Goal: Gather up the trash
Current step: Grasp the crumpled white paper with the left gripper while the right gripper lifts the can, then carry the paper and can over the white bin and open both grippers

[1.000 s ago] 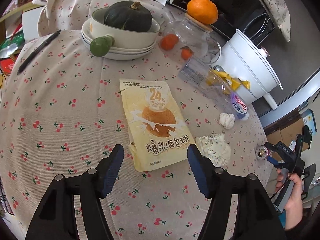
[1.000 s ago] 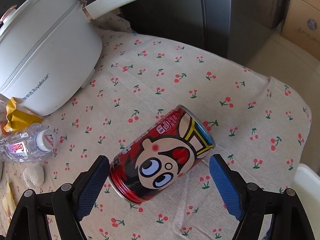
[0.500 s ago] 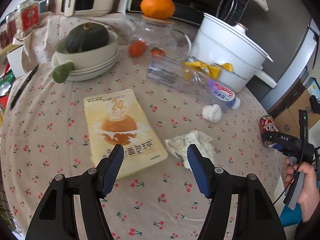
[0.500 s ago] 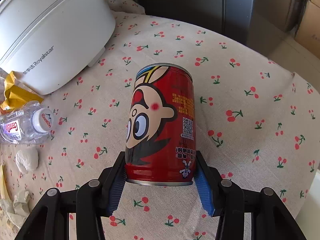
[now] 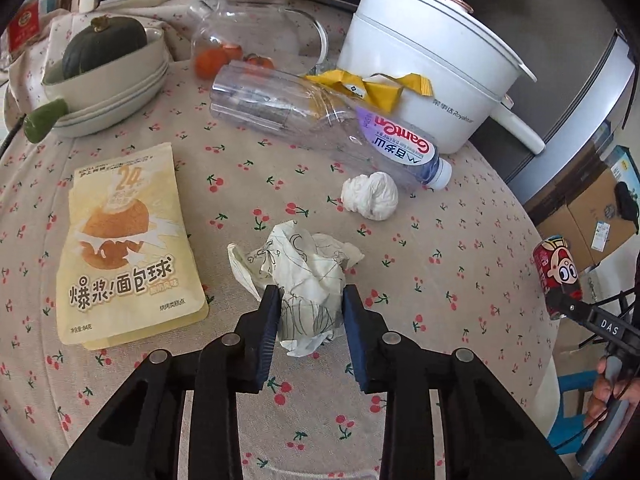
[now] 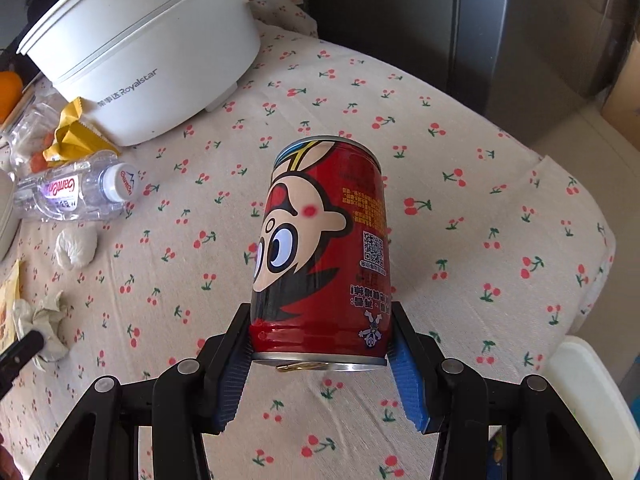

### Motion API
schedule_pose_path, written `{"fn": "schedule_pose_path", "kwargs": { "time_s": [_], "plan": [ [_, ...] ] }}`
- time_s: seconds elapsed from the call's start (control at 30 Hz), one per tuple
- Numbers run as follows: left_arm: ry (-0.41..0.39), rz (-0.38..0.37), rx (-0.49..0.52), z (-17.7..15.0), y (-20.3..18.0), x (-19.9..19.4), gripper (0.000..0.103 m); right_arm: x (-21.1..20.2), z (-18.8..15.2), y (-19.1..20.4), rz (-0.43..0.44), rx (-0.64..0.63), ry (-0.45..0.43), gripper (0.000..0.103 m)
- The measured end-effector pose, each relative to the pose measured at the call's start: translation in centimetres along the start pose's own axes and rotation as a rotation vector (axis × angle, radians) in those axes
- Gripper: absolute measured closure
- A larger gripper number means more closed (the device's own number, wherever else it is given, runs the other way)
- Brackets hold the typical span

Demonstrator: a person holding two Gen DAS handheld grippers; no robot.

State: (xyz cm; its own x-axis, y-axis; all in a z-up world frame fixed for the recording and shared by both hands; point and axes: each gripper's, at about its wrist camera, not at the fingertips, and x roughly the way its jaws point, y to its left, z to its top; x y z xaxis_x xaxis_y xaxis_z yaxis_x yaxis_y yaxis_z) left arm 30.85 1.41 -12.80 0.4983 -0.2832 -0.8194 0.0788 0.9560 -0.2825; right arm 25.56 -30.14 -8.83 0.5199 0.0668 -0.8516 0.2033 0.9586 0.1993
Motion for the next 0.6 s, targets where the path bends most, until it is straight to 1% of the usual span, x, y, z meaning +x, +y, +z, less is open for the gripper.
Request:
{"fn": "schedule_pose_path", "kwargs": {
  "time_s": [0.13,0.23,0.4,0.53,0.6],
  "plan": [
    [-0.013,-0.014,0.005,-1.2,-0.5,-2.8,0.073,-1.8,-0.8,-0.4,0.002,-0.029,-0.017,0.048],
    [-0.017,-0.024,0.013,-2.5,-1.1,-5.2,0.073,-3.7,-1.7,-0.5,0.016,-0.026,-0.028,0.048],
    [-0.025,-0.047,0.048,-5.6,-2.9,-9.5,0.073,-7.5,-3.5,-0.9,0.051,-0.011,-0.048,0.048],
    [-0.028,-0.048,0.096,-8.2,-4.8,-12.6,0.073,-10.1,-5.7,-1.2,0.067,-0.021,-0.056,0.048],
    [-0.029,-0.063,0.107,-9.6,-5.5,-14.1,0.073,-11.3,-6.9,-1.5,0.077,-0.029,-0.054,0.048]
  ]
}}
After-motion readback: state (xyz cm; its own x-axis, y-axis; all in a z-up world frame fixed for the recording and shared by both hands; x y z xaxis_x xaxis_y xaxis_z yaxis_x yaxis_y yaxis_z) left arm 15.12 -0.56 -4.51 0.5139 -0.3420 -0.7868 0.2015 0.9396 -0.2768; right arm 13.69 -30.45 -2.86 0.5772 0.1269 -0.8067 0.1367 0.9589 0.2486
